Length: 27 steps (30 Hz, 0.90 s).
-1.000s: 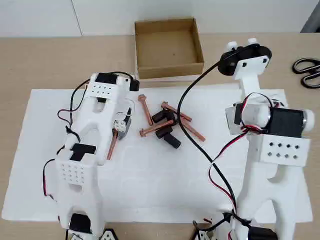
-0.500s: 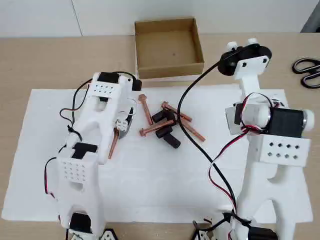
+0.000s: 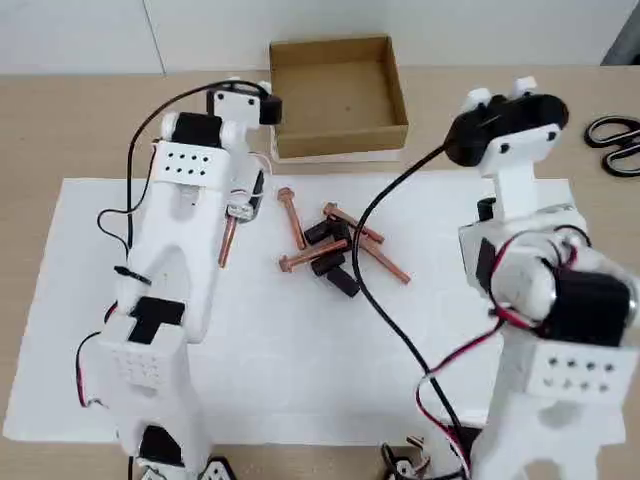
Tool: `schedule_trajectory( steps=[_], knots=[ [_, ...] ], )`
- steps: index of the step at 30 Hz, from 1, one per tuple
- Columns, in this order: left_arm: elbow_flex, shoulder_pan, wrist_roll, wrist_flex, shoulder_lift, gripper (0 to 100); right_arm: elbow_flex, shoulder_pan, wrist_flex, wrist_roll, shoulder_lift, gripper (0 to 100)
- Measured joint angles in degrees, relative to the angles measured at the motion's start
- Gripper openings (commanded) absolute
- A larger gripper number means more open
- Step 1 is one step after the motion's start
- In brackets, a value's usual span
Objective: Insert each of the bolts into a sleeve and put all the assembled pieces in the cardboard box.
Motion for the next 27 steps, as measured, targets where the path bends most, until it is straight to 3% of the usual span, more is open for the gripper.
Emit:
schedule_trajectory(
  steps=[9,27],
  knots=[
    [2.3,0.1,0.0,0.3,-14.6,1,7.2,0.0,-0.3,0.0,-13.2,0.7],
    [11.2,0.1,0.0,0.4,-30.1,1,46.3,1.1,-17.8,1.6,-46.7,0.4]
  ],
)
